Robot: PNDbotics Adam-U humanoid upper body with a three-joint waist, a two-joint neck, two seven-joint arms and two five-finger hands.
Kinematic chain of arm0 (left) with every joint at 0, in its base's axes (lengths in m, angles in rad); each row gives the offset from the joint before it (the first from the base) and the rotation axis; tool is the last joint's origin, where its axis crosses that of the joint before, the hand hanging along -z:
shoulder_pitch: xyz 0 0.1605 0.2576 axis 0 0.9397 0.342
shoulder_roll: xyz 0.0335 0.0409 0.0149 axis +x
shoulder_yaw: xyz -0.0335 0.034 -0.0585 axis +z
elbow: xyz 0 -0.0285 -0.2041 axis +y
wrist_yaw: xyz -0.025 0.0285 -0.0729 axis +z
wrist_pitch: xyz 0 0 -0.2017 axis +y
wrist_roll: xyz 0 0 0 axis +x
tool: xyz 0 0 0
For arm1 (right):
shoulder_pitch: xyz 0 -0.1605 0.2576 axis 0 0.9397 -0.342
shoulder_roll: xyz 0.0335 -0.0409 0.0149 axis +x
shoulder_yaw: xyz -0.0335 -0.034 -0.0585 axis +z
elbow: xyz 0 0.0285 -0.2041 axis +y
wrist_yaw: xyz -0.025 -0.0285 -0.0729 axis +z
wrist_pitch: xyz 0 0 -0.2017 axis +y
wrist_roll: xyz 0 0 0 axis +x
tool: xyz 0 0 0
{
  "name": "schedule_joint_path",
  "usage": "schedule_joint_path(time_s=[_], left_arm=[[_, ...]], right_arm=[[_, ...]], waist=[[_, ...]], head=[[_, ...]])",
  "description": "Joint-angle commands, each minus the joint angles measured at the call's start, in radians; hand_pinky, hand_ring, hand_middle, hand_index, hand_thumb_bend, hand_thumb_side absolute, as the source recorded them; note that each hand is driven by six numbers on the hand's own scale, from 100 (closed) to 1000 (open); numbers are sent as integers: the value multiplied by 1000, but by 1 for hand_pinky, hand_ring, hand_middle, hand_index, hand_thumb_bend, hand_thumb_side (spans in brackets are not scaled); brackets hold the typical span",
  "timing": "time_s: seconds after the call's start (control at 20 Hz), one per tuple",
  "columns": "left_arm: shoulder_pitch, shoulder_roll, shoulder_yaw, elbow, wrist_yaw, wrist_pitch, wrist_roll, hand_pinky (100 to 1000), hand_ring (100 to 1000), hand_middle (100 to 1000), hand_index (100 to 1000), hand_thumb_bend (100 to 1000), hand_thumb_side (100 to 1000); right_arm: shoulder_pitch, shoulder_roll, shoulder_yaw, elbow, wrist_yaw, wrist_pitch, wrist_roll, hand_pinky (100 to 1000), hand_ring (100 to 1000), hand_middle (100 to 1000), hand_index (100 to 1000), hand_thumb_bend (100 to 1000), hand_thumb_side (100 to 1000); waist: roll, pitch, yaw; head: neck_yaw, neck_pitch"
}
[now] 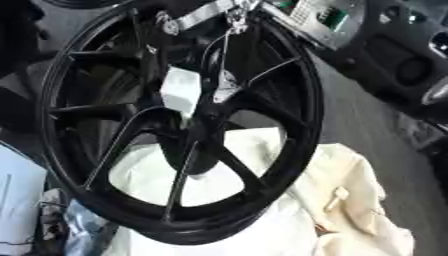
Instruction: Pull the pin out of the wheel hub.
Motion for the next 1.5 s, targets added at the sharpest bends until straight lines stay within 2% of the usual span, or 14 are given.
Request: schedule_joint_path(time_s=[0.05, 0.95, 1.3, 1.5], left_arm=[[-7, 18, 10, -7, 2, 0, 1, 744, 780, 754, 722, 249, 848], [-2, 12, 9, -5, 3, 1, -5, 747, 780, 754, 721, 247, 855], [-2, 9, 7, -4, 4, 2, -8, 748, 780, 754, 722, 246, 858], [0, 7, 7, -3, 4, 3, -10, 748, 780, 753, 721, 245, 859]], right_arm=[[-17, -18, -8, -13, -2, -23, 18, 893, 782, 716, 805, 454, 100], [1, -13, -7, -7, 18, -24, 18, 886, 764, 689, 782, 413, 100], [4, -11, -21, 0, 31, -34, 18, 876, 734, 629, 733, 315, 100], [4, -13, -33, 3, 36, -37, 18, 869, 708, 589, 697, 303, 100]], waist=[[5, -14, 2], [9, -9, 3], [11, -7, 2], [13, -7, 0]], head=[[-6, -1], [-14, -1], [-14, -1], [-15, -1]])
